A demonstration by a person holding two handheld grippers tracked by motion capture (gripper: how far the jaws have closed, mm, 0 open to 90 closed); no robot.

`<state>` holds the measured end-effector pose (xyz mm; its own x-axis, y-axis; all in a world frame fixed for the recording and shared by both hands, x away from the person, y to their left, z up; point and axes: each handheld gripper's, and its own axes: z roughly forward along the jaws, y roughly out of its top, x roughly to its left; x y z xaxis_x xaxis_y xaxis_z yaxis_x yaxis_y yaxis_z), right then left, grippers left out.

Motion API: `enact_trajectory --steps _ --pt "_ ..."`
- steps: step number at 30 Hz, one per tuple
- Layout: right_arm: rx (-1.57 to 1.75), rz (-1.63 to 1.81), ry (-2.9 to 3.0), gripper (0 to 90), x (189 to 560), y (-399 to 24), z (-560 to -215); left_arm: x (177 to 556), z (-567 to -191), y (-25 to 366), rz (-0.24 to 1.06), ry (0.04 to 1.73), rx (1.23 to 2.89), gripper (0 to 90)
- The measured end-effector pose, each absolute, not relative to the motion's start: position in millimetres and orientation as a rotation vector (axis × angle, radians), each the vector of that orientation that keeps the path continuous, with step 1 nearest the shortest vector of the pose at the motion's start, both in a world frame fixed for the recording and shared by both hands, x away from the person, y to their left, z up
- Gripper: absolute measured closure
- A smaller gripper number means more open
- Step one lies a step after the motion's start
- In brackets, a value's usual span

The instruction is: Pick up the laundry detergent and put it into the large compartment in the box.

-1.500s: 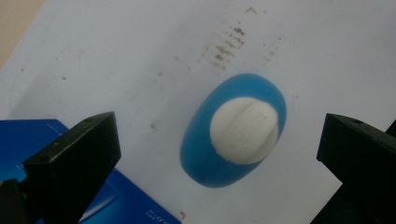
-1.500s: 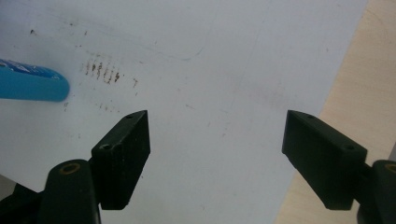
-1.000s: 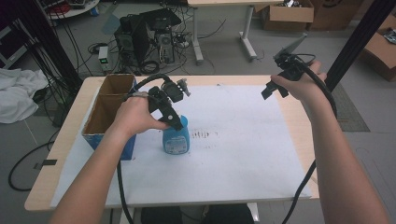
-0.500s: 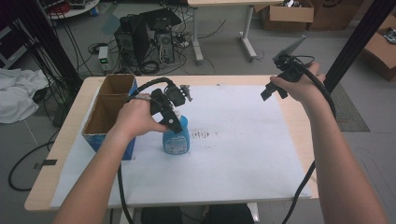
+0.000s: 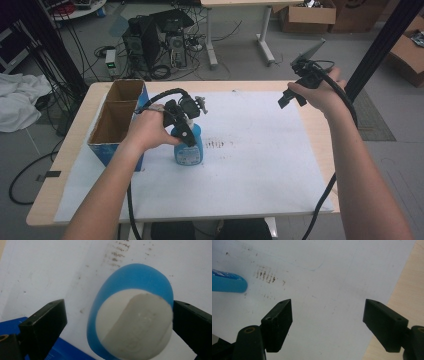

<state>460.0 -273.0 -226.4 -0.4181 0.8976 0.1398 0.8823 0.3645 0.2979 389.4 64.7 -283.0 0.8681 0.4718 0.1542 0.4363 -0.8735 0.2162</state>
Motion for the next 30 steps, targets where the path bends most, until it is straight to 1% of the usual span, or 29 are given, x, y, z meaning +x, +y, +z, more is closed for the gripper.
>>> enact_trajectory --steps 13,25,30 --pt "1.671 0.511 2.556 23.8 460.5 -274.5 -228.1 391.8 -291.5 60.4 0.31 0.675 2.9 6.3" --pt "1.673 0.516 2.556 23.8 461.8 -275.5 -231.3 392.1 -292.8 61.3 0.3 0.637 2.905 14.6" --pt "1.667 0.514 2.56 23.8 462.0 -275.3 -231.5 392.1 -293.5 61.1 0.294 0.628 2.913 15.8"
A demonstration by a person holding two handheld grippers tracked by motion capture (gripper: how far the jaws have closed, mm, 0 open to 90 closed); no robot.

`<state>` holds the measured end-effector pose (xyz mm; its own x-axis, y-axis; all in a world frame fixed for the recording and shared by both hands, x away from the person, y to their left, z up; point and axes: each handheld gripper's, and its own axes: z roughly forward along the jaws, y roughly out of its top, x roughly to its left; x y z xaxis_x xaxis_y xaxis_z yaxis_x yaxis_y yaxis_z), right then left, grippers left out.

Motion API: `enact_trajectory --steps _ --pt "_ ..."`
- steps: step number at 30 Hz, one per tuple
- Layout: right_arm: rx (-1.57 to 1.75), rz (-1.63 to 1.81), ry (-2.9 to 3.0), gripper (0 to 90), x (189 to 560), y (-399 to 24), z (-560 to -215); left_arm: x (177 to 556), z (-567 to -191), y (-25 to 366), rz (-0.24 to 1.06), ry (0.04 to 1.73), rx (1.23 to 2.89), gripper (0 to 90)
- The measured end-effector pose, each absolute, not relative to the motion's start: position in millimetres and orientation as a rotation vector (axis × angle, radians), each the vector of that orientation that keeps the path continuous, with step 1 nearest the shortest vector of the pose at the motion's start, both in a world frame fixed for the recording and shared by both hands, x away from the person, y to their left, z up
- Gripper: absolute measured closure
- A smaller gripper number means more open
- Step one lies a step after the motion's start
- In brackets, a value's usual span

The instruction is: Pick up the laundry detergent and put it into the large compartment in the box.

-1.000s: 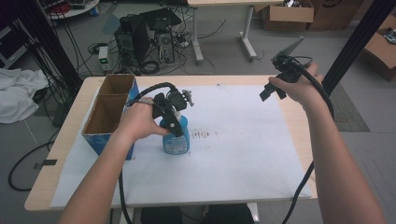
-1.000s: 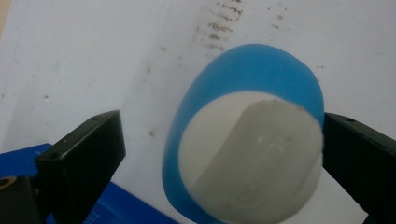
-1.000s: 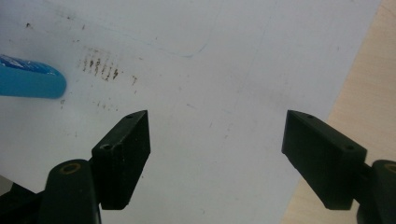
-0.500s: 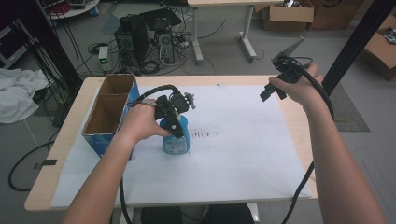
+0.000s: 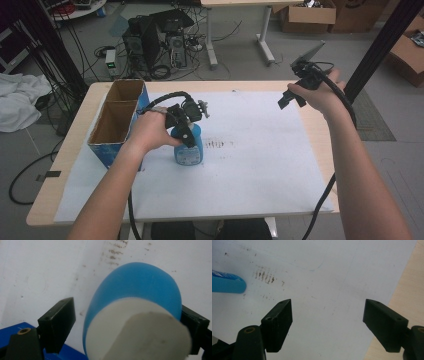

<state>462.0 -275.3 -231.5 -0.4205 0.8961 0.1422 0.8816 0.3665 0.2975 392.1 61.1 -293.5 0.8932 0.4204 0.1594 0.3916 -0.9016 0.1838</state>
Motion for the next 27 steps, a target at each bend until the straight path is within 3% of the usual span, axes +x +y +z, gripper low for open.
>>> enact_trajectory --steps 27 --pt "1.67 0.522 2.561 23.8 462.6 -277.6 -232.7 393.4 -294.6 60.0 0.228 0.598 2.924 28.9"
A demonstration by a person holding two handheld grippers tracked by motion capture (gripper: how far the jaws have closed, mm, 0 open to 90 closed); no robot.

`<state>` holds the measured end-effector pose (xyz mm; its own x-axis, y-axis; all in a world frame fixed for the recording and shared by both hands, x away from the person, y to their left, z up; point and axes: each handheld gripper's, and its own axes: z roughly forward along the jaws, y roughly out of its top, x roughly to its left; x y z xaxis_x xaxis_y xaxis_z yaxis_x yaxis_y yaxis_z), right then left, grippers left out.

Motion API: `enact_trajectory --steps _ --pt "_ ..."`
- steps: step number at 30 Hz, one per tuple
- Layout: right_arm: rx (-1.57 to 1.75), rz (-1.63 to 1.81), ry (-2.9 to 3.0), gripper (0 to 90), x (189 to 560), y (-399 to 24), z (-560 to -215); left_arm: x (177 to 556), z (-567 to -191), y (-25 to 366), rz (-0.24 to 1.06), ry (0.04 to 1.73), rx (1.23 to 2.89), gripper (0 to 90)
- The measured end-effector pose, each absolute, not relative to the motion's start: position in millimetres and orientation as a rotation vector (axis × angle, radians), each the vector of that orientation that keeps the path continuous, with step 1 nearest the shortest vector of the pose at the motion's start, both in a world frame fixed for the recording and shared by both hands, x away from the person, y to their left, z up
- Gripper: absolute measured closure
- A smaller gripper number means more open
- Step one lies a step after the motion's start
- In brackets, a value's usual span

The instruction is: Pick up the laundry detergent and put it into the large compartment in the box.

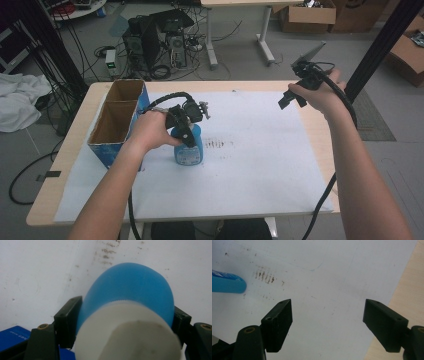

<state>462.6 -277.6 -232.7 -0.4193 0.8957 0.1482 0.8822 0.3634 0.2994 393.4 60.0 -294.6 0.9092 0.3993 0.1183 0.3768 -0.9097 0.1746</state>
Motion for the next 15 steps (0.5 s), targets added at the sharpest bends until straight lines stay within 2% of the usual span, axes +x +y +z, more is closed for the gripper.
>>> enact_trajectory --steps 15 --pt "1.68 0.529 2.561 23.8 462.9 -278.3 -234.7 395.6 -291.5 65.2 0.181 0.576 2.923 33.7"
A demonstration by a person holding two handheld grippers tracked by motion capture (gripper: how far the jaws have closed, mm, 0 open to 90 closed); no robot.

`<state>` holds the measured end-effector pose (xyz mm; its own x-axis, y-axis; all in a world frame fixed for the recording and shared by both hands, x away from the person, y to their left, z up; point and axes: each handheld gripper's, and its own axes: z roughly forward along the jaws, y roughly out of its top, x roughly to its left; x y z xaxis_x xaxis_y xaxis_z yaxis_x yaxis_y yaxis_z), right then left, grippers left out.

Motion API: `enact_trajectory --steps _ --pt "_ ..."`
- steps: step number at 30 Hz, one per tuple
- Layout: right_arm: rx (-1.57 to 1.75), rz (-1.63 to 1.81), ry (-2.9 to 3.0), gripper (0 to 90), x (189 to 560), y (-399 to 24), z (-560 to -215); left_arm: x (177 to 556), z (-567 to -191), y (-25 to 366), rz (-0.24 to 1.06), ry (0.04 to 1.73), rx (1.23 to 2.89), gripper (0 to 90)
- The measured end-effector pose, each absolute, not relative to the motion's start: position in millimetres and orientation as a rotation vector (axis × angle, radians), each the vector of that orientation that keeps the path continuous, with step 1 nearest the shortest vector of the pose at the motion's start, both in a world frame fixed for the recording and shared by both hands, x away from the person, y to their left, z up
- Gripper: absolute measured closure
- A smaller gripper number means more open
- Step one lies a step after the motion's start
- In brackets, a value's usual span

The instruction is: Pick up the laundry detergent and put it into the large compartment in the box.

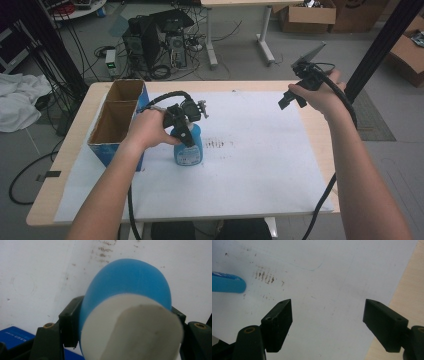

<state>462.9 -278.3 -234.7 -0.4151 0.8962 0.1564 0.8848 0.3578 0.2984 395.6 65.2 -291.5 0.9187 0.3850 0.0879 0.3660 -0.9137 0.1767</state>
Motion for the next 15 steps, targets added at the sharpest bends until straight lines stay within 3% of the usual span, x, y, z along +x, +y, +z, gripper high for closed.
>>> enact_trajectory --steps 15 --pt "1.678 0.536 2.562 23.7 462.4 -276.7 -235.0 394.5 -288.8 63.7 0.16 0.598 2.932 36.1"
